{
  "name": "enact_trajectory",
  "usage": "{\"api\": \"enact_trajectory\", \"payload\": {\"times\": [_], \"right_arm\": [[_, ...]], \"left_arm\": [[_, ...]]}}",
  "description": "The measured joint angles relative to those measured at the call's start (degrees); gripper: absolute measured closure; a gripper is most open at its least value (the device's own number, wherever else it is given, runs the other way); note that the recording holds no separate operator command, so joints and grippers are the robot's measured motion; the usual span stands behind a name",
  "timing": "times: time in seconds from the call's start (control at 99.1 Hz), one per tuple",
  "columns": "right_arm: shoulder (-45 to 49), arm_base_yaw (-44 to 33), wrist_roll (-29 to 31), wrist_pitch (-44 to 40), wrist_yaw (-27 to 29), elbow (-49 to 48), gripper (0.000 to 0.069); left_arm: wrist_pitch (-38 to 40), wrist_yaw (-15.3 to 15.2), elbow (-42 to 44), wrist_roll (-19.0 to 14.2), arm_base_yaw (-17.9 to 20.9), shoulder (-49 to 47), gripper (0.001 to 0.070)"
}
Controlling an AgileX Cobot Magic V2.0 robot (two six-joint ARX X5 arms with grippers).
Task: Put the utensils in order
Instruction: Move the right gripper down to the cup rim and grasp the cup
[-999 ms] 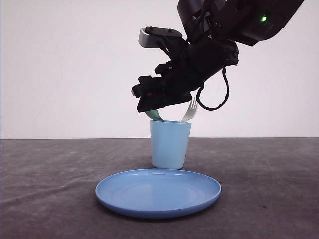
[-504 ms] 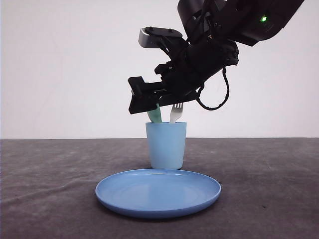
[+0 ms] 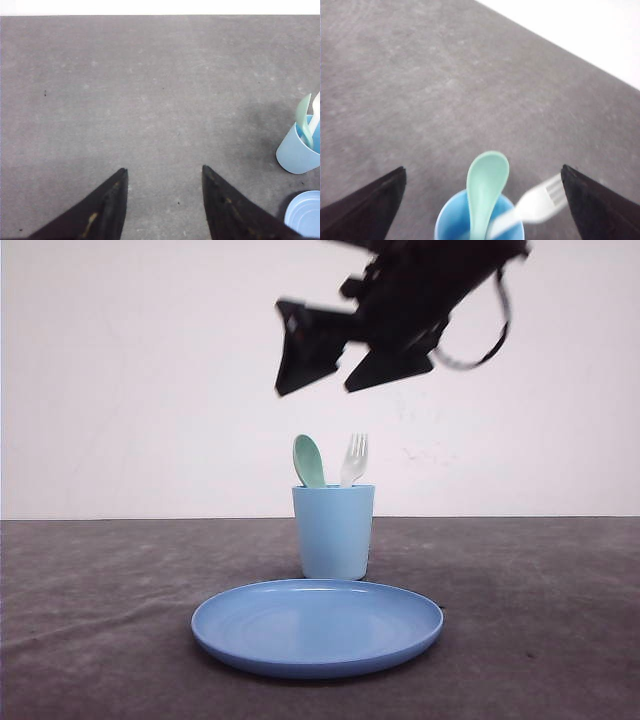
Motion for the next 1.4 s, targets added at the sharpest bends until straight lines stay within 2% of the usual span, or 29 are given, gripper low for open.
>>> {"api": "enact_trajectory", "payload": {"times": [0.353,0.514,0.575,0.636,0.706,0.857,0.968,1.402], "right_arm": [[-19.5,-3.3,2.7,-19.8,3.0,0.1,0.0072],[-24.6,-6.4,3.9,-30.8,3.1,0.2,0.0072],[-25.2,-7.1,4.2,-32.4,3.0,0.0,0.0072],[-25.4,-7.3,4.7,-32.0,2.9,-0.9,0.0063],[-25.3,-7.3,5.4,-31.5,2.8,-2.9,0.0011],[-23.4,-7.3,7.0,-26.9,2.3,-9.5,0.001],[-20.7,-7.4,8.2,-20.9,-0.6,-13.6,0.001],[0.8,-7.4,9.8,1.9,-9.7,-15.7,0.001]], "left_arm": [[0.0,0.0,0.0,0.6,0.0,0.0,0.0433],[0.0,0.0,0.0,0.8,0.0,0.0,0.0433],[0.0,0.0,0.0,1.0,0.0,0.0,0.0433],[0.0,0.0,0.0,1.0,0.0,0.0,0.0433],[0.0,0.0,0.0,1.0,0.0,0.0,0.0433],[-0.1,0.0,0.0,1.0,0.0,0.0,0.0433],[-0.2,0.0,0.0,1.0,0.0,0.0,0.0433],[-0.4,0.0,0.0,1.0,0.0,0.0,0.0433]]}}
